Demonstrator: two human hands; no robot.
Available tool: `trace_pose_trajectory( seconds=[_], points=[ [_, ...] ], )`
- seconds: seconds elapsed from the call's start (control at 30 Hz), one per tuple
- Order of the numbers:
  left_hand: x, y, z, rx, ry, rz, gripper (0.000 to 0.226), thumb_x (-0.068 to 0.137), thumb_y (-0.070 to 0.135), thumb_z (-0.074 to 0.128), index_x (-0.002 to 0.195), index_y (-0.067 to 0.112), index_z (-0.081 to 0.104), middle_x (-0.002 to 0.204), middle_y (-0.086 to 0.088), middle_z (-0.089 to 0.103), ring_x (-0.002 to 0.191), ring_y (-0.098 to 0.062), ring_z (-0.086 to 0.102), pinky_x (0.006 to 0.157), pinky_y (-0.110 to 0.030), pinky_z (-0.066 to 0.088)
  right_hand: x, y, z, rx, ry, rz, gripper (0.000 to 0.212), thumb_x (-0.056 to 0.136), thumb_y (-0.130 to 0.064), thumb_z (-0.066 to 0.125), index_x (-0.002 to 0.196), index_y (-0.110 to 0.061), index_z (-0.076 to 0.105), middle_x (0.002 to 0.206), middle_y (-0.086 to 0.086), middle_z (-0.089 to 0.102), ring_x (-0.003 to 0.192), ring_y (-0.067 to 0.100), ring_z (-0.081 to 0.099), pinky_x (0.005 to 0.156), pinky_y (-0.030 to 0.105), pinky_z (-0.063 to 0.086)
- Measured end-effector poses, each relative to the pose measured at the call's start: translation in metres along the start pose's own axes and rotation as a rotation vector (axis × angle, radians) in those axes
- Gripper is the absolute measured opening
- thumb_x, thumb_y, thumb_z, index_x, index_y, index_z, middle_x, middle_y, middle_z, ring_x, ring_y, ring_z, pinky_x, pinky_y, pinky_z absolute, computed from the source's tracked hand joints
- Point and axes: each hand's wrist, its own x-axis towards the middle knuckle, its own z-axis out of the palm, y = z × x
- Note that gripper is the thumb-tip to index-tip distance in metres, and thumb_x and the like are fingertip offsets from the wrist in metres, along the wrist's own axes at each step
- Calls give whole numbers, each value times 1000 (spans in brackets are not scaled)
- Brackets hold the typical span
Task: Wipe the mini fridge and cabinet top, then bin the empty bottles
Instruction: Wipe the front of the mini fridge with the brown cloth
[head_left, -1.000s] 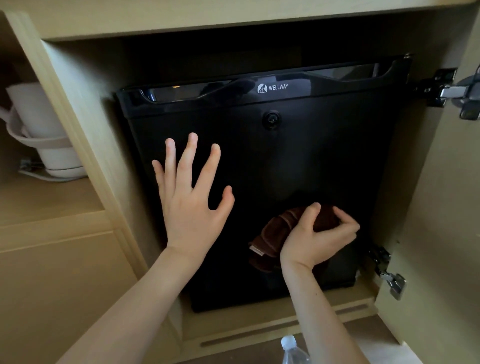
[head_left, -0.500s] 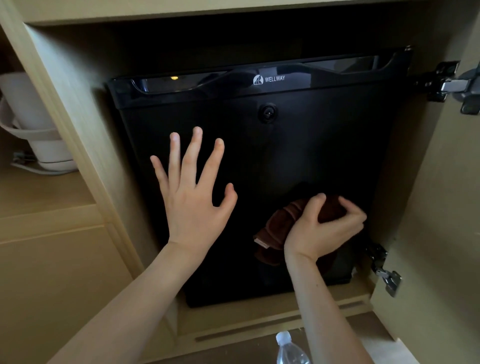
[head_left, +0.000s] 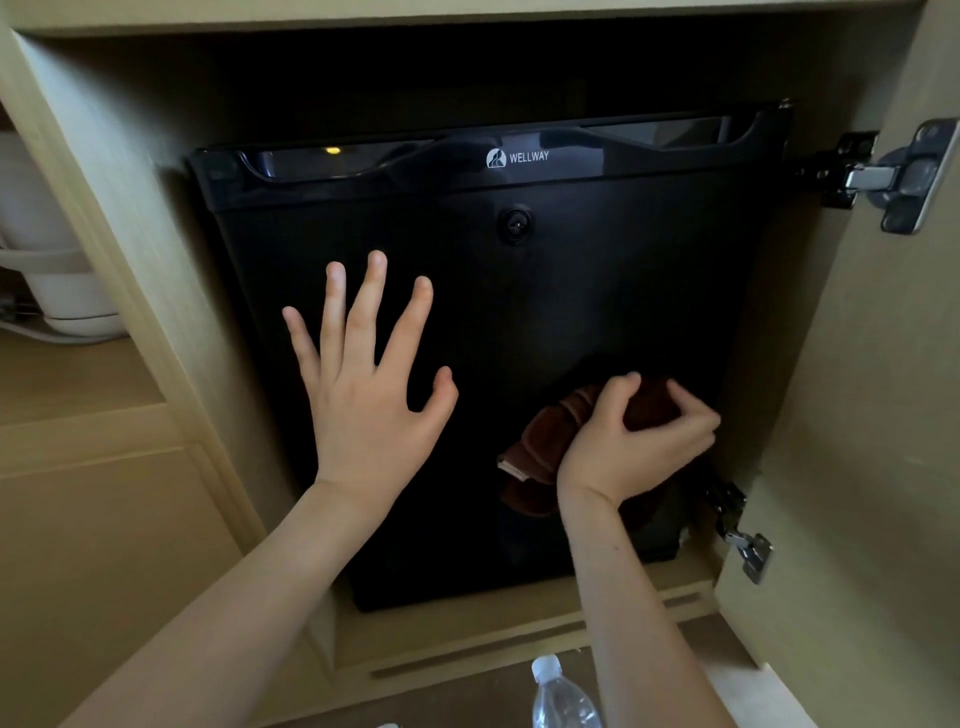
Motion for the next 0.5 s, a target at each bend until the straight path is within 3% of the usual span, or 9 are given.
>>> trace_pose_trajectory(
  seconds=[0.13, 0.27, 0.5],
  points=[
    [-1, 2, -2, 8, -11, -3, 68, 87, 31, 64, 151, 24, 40, 164, -8, 22, 154, -32, 7, 119, -64, 3, -20, 25, -17, -45, 41, 301, 45, 84, -50, 53, 115, -18, 48, 110, -2, 43, 97, 20, 53, 83, 48, 55],
    [1, 0, -7, 25, -42, 9, 68, 88, 30, 63, 152, 24, 38, 164, -7, 20, 154, -32, 6, 120, -64, 4, -20, 23, -18, -119, 38, 403, 42, 89, -47, 54, 121, -20, 47, 112, -3, 41, 100, 20, 51, 85, 52, 55],
    [-2, -2, -12, 60, -88, 60, 64, 90, 27, 61, 151, 24, 39, 163, -6, 25, 154, -31, 9, 120, -62, 3, -51, -5, -2, -7, -103, 158, 26, 93, -33, 61, 112, -24, 46, 108, -4, 41, 94, 17, 51, 76, 29, 49]
  ],
)
